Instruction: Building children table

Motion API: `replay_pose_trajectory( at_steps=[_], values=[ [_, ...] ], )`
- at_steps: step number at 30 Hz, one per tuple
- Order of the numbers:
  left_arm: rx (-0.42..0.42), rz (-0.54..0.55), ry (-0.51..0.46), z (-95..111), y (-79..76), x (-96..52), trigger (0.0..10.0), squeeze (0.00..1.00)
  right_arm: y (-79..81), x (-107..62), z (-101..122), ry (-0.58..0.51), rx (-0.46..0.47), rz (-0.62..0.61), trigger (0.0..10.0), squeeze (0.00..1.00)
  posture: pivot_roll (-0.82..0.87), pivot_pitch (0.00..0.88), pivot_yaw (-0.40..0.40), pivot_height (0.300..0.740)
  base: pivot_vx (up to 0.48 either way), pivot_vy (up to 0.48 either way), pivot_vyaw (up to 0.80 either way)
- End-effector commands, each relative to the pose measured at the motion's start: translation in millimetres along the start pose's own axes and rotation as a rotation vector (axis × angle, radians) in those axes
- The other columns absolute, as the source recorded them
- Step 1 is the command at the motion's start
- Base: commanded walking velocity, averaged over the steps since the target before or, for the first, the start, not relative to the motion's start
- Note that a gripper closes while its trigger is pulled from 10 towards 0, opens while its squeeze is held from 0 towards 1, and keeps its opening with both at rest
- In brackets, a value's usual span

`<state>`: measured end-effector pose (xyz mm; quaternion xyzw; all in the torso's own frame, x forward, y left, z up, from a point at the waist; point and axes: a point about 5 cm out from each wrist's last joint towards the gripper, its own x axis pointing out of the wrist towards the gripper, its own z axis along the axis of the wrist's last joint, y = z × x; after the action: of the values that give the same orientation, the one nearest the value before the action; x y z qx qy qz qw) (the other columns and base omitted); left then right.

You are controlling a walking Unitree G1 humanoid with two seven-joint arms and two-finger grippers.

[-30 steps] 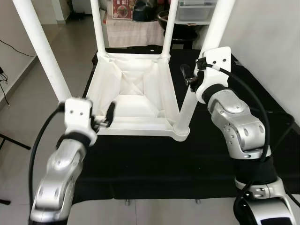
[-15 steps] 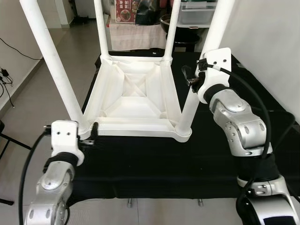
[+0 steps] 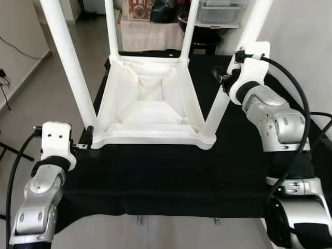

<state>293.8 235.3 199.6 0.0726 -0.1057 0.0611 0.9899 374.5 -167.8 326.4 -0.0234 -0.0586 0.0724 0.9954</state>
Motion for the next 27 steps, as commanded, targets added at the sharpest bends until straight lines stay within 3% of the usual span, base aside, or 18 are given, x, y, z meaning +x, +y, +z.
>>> replay_pose_trajectory(
  at_steps=[1,10,13,19,22,27],
  values=[
    [0.015,-0.01,0.009,-3.5,0.0,-0.1,10.0,0.0,-5.8,1.5,-18.2,0.105,0.004,-0.019,10.0,0.0,-0.04,0.163,-0.098,0.74,0.0,0.0,0.0],
    [0.001,-0.032,-0.003,-7.1,-4.2,11.6,10.0,0.0,-2.7,2.0,-8.4,0.076,0.015,0.013,10.0,0.0,-0.05,0.163,-0.103,0.74,0.0,0.0,0.0],
    [0.001,-0.095,-0.004,-12.4,-13.1,31.1,10.0,0.0,10.9,0.7,0.7,0.043,0.033,0.096,10.0,0.0,-0.07,0.171,-0.094,0.74,0.0,0.0,0.0],
    [0.011,-0.119,0.002,-14.2,-16.4,41.8,10.0,0.0,16.1,-0.8,4.6,0.032,0.039,0.128,10.0,0.0,-0.08,0.176,-0.09,0.74,0.0,0.0,0.0],
    [0.02,-0.151,0.019,-14.2,-18.9,62.2,10.0,0.0,22.8,-5.1,10.8,0.006,0.045,0.171,10.0,0.0,-0.11,0.192,-0.074,0.74,0.0,0.0,0.0],
    [0.027,-0.151,0.031,-13.8,-19.0,73.8,10.0,0.0,24.6,-8.3,13.0,0.0,0.041,0.186,10.0,0.0,-0.12,0.197,-0.066,0.74,0.0,0.0,0.0]
  ],
)
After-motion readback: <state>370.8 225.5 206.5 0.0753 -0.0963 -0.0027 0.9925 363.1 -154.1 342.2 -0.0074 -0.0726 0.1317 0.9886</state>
